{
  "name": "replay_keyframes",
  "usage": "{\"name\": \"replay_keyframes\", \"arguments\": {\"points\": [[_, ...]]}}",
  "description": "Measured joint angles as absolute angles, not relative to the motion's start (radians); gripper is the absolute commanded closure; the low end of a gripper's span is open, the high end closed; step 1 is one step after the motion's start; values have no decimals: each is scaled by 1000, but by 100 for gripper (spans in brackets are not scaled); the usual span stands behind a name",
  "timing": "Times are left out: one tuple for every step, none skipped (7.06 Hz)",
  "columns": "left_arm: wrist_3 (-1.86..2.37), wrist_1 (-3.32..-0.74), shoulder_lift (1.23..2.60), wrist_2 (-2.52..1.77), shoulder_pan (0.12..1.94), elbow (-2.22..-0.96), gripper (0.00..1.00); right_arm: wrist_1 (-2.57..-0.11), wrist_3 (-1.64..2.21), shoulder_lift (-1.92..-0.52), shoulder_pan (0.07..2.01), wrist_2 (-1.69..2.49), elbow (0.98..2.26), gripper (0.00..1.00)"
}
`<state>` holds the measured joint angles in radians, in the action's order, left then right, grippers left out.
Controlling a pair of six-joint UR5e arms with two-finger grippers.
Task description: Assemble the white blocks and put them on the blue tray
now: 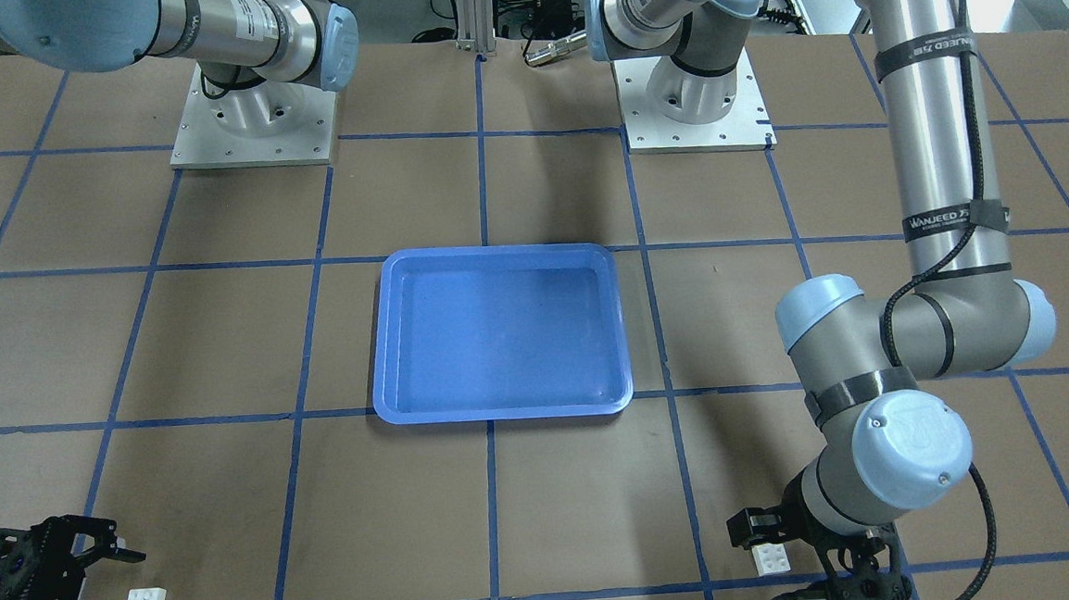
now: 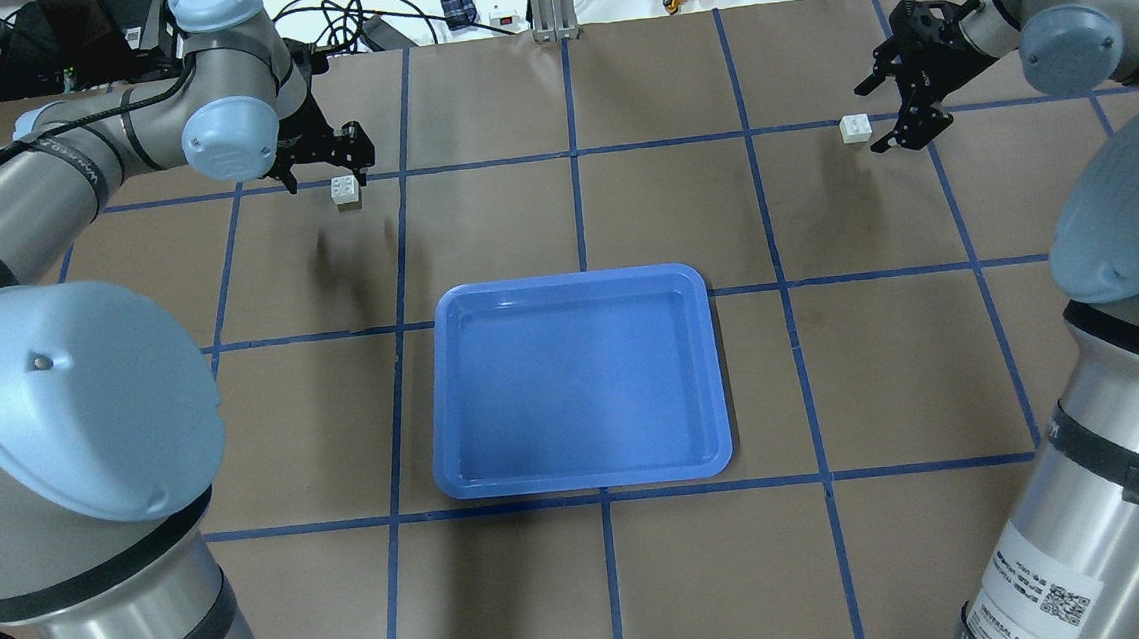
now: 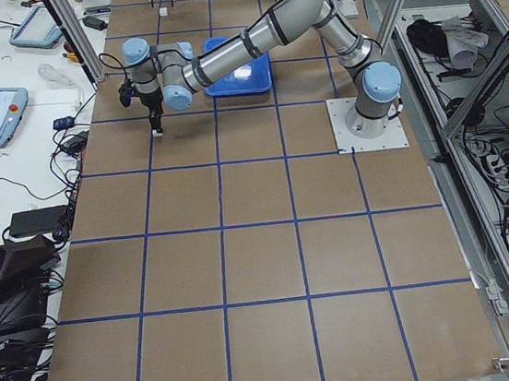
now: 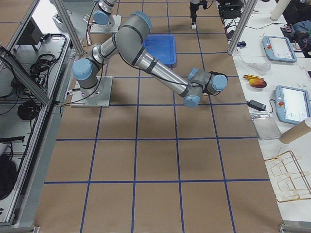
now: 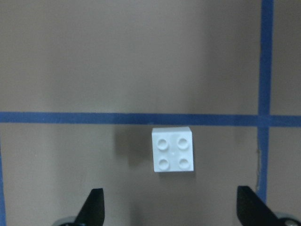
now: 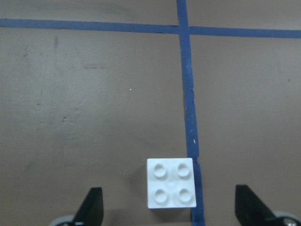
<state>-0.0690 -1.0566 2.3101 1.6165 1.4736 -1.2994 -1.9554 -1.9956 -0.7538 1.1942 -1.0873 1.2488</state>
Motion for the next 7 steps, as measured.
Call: {"name": "replay_keyframes", "arguments": {"points": [[-71,-1059,2339,1613,1470,-1277,9,-1954,-1996,-748,1194,-1088,1249,0],[-72,-1061,2354,1609,1470,-1268,16,-1953,-1995,-746,1194,-1089,1249,0],[-75,-1062,2363,1606,1470,-1265,41,-1953,-1994,-745,1193,-1087,1249,19],[-83,-1064,2367,1604,1471,-1264,60,-1951,-1993,-745,1193,-1083,1251,44],[-92,-1066,2369,1603,1471,-1263,68,-1950,-1993,-745,1193,-1080,1252,61],[-92,-1066,2370,1603,1471,-1263,71,-1950,-1993,-745,1193,-1079,1254,77],[-88,-1067,2368,1600,1471,-1262,73,-1950,-1991,-747,1193,-1079,1255,84]]}}
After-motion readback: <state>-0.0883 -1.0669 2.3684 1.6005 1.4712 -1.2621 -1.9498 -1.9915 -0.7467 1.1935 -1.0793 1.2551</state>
